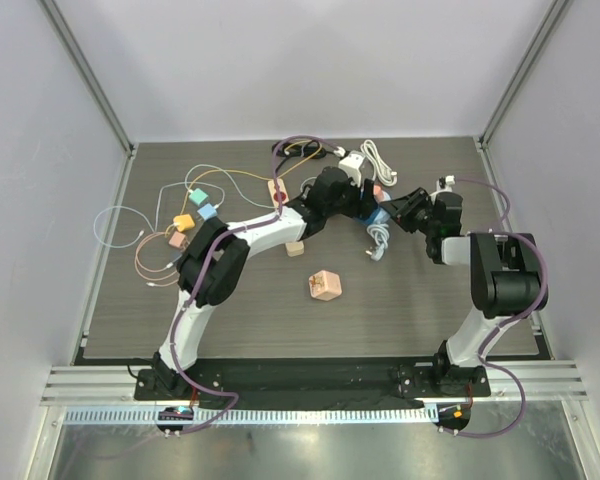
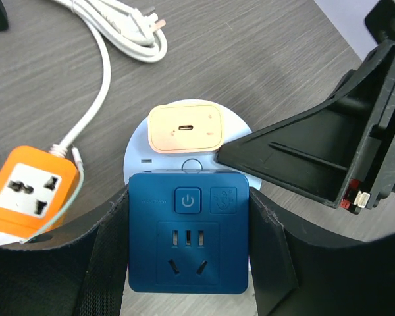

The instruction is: Pull the plug off the socket

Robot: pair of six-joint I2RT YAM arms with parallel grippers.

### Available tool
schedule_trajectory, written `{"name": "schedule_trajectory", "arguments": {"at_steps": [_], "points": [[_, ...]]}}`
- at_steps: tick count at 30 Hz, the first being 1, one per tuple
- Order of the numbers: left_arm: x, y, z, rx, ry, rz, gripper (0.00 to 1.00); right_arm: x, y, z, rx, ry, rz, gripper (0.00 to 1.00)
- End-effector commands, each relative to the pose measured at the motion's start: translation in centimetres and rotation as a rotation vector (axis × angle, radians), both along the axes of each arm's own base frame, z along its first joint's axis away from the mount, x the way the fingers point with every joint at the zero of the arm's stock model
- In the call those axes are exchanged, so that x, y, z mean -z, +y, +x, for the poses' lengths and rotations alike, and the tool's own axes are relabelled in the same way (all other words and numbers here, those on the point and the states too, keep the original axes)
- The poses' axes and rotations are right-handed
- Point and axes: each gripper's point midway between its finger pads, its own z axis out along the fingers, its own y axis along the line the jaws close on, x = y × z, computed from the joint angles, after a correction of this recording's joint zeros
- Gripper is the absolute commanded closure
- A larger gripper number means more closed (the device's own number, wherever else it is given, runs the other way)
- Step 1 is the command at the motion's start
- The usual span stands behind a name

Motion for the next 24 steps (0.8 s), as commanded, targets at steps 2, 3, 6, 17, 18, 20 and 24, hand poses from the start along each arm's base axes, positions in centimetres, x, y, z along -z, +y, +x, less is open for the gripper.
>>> {"name": "schedule_trajectory", "arguments": {"at_steps": [2,3,6,17,18,20,24], "points": [[-12.4,-1.9,-0.6,0.07,-0.112,-0.319,1.0,0.2,-2.5,0.6,0.064,0.003,-0.267,0.99],[-12.6,-1.2,0.3,0.062,-0.095,-0.358,1.0,-0.1,-2.8,0.8,0.069,0.001,-0.286,0.99],[-12.2,-0.9,0.8,0.079,-0.029,-0.417,1.0,0.3,-4.5,0.8,0.124,0.033,-0.374,0.99],[-10.8,0.8,-0.2,0.132,-0.078,-0.422,1.0,-2.1,-4.5,0.3,0.124,-0.066,-0.076,0.99],[-11.2,1.2,-0.4,0.138,-0.121,-0.401,1.0,-1.5,-4.3,-0.2,0.123,-0.061,-0.033,0.99],[-9.8,1.8,-0.8,0.134,-0.135,-0.363,1.0,-3.1,-4.0,-0.3,0.109,-0.118,0.055,0.99],[-9.9,2.4,-1.0,0.128,-0.151,-0.335,1.0,-2.6,-4.6,0.0,0.116,-0.107,-0.022,0.99]]}}
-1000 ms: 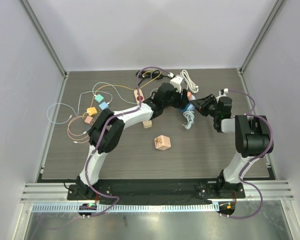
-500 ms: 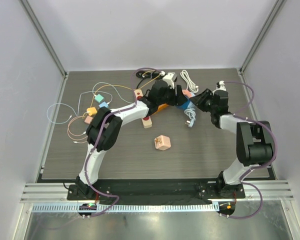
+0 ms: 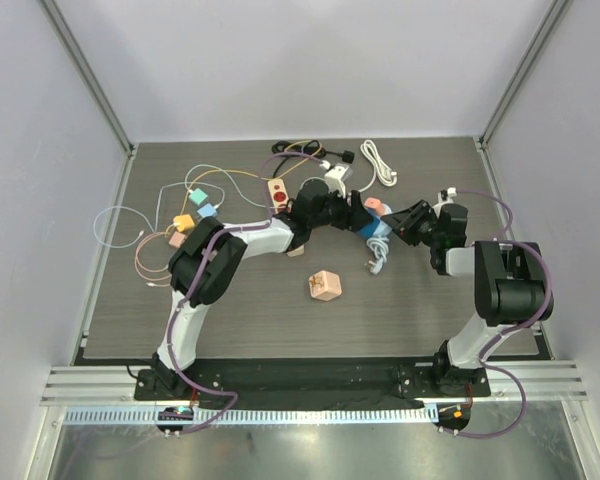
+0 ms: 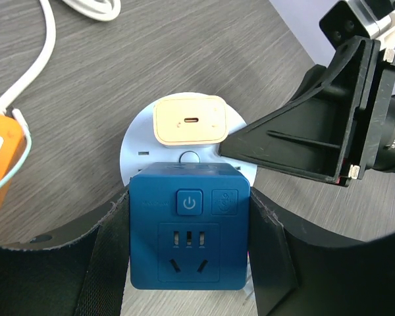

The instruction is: Pull the plug off the socket

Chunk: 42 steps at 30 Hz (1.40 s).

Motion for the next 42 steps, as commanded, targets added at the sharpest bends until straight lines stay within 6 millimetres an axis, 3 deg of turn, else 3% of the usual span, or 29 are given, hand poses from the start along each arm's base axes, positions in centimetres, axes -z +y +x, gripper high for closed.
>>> {"name": "schedule_trajectory", "arguments": {"at_steps": [1,3,5,7,8,9,11,16,19,20,22,23,26,27,30,32,33,35,38,39,42], "points": [[-12.4,0.7,1.3,0.01,-0.255,-0.182,1.0,-2.9,-3.8,2.8,0.147,-0.097,-0.07,0.99],[-13.1,0.3,1.6,0.005,-0.228,-0.194,1.0,-3.0,-4.8,3.4,0.183,-0.099,-0.219,0.99],[-12.7,0.0,2.0,-0.017,-0.179,-0.204,1.0,-3.6,-3.8,3.1,0.171,-0.098,-0.284,0.99],[-13.6,0.0,3.2,-0.072,-0.157,-0.222,1.0,-3.8,-3.8,3.2,0.187,-0.096,-0.369,0.99],[-11.5,0.0,3.6,-0.106,-0.063,-0.176,1.0,-4.1,-2.8,3.2,0.171,-0.11,-0.387,0.99],[-13.5,-0.3,4.5,-0.133,-0.058,-0.19,1.0,-4.1,-2.9,3.3,0.18,-0.112,-0.405,0.99],[-13.0,-0.4,4.9,-0.152,0.015,-0.162,1.0,-4.0,-2.9,3.3,0.186,-0.114,-0.41,0.99],[-16.2,-0.9,3.8,-0.083,-0.036,-0.209,1.0,-4.0,-3.7,3.4,0.204,-0.105,-0.48,0.99],[-16.0,-0.1,3.7,-0.094,-0.053,-0.153,1.0,-4.6,-4.9,3.1,0.252,-0.101,-0.528,0.99],[-14.9,0.4,3.7,-0.107,-0.023,-0.101,1.0,-4.8,-5.5,3.0,0.275,-0.101,-0.565,0.99],[-15.2,1.4,4.6,-0.167,-0.041,-0.046,1.0,-5.5,-5.5,2.7,0.282,-0.106,-0.603,0.99],[-14.3,1.9,4.5,-0.177,-0.021,-0.003,1.0,-5.6,-5.9,2.7,0.295,-0.105,-0.626,0.99],[-13.6,2.5,5.0,-0.215,-0.019,0.041,1.0,-5.8,-5.3,2.7,0.294,-0.105,-0.641,0.99],[-14.2,2.5,5.2,-0.221,-0.023,0.038,1.0,-5.8,-4.9,2.8,0.288,-0.105,-0.647,0.99],[-14.1,1.7,4.9,-0.189,-0.013,0.025,1.0,-5.7,-4.3,2.9,0.277,-0.098,-0.678,0.99],[-15.3,0.9,4.3,-0.127,-0.031,-0.039,1.0,-5.8,-4.2,2.9,0.273,-0.11,-0.651,0.99],[-14.5,0.8,4.0,-0.109,-0.026,-0.039,1.0,-5.8,-3.3,2.8,0.239,-0.12,-0.567,0.99],[-15.1,0.6,3.9,-0.08,-0.084,-0.056,1.0,-5.9,-3.9,3.0,0.242,-0.143,-0.478,0.99],[-13.4,0.5,3.5,-0.034,-0.135,-0.025,1.0,-6.6,-2.9,2.9,0.184,-0.186,-0.383,0.99],[-11.6,0.6,3.2,-0.002,-0.144,0.002,1.0,-6.8,-2.5,2.9,0.166,-0.193,-0.36,0.99],[-9.2,0.0,3.0,0.04,-0.155,0.011,1.0,-7.3,-0.5,2.7,0.074,-0.208,-0.23,0.99]]}}
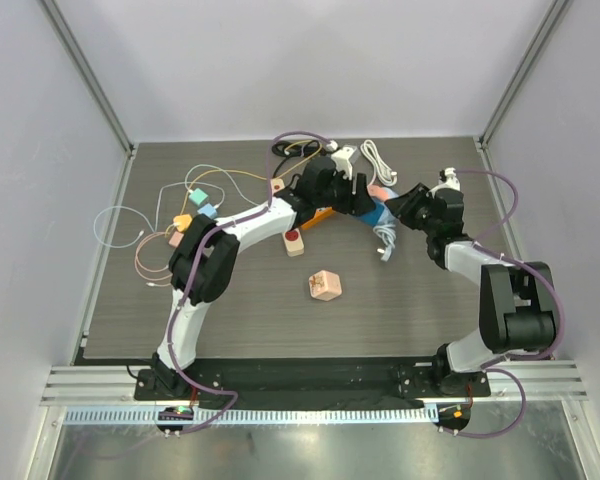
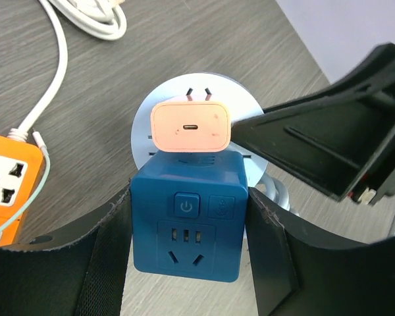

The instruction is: Pull the plug off the socket

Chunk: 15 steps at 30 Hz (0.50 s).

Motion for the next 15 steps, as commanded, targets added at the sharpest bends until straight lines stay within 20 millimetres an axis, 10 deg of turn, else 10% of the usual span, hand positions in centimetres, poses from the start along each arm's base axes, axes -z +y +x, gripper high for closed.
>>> {"name": "schedule_trajectory", "arguments": {"at_steps": [1,10,15], "points": [[-5.3,-0.1,1.3,0.051,-0.205,-0.086,1.0,-2.9,-0.4,1.2,-0.034,-0.116,0.121,0.99],[-10.9,1.8,0.9,0.153,-0.172,-0.482,1.0,-0.7,-1.1,1.1,-0.095,-0.072,0.269,0.99],[-10.3,4.2,1.9,0.161,-0.075,-0.624,1.0,-0.3,-1.4,1.2,-0.09,-0.059,0.277,0.99]]}}
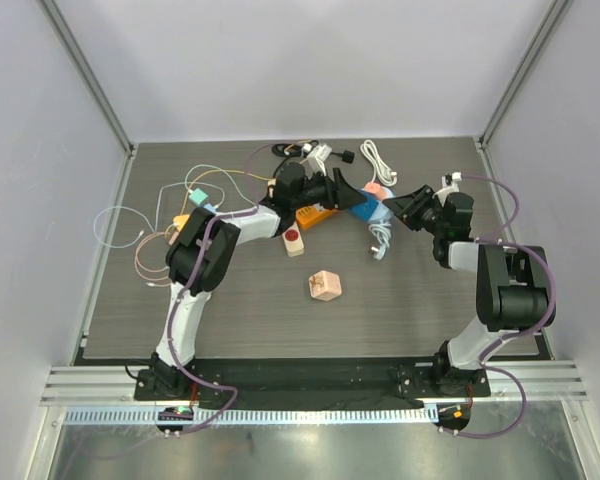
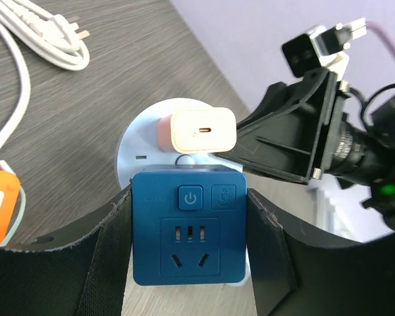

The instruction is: Pull the plug off the socket

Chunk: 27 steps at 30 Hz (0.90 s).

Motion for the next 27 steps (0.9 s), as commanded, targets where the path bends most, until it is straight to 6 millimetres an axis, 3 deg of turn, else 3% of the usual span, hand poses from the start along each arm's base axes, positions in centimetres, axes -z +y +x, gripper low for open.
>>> {"name": "schedule_trajectory", "arguments": {"at_steps": [1,3,4,5,6,7,10,17,22,23,25,26,27], "points": [[-9.4,3.2,1.4,0.039,-0.114,-0.288,1.0,-1.2,-2.2,1.3,0.06,-0.059,-0.008,0.99],[-9.5,3.3,1.3,0.014,-0.164,-0.23,1.0,-1.3,-2.4,1.3,0.068,-0.058,-0.026,0.99],[-8.0,3.1,1.3,-0.008,-0.124,-0.161,1.0,-0.8,-2.7,1.3,0.085,-0.045,-0.062,0.99],[-8.1,3.2,1.9,-0.068,-0.14,-0.117,1.0,-0.9,-2.5,1.4,0.09,-0.043,-0.088,0.99],[-8.9,2.6,1.4,-0.089,-0.248,-0.036,1.0,-1.4,-2.5,1.3,0.096,-0.051,-0.124,0.99],[-7.6,2.5,1.1,-0.114,-0.221,0.064,1.0,-0.8,-3.2,1.4,0.136,-0.02,-0.191,0.99],[-7.4,1.8,0.5,-0.221,-0.333,0.259,1.0,-1.1,-3.6,1.2,0.186,-0.006,-0.3,0.99],[-8.9,1.0,-0.4,-0.325,-0.408,0.367,1.0,-1.7,-2.5,0.9,0.206,-0.002,-0.442,0.99],[-10.3,3.9,-0.4,-0.374,-0.391,0.379,1.0,-2.1,-3.0,1.1,0.211,-0.018,-0.432,0.99],[-11.5,5.1,-1.0,-0.389,-0.395,0.374,1.0,-1.7,-3.2,1.0,0.211,-0.013,-0.422,0.99],[-11.2,7.9,-1.1,-0.414,-0.349,0.417,1.0,-2.0,-3.1,1.1,0.201,-0.029,-0.392,0.99],[-12.4,9.7,-1.8,-0.453,-0.317,0.403,1.0,-1.9,-3.0,1.1,0.196,-0.027,-0.387,0.99],[-11.1,12.3,-1.6,-0.489,-0.246,0.45,1.0,-2.1,-3.0,1.1,0.194,-0.035,-0.381,0.99]]}}
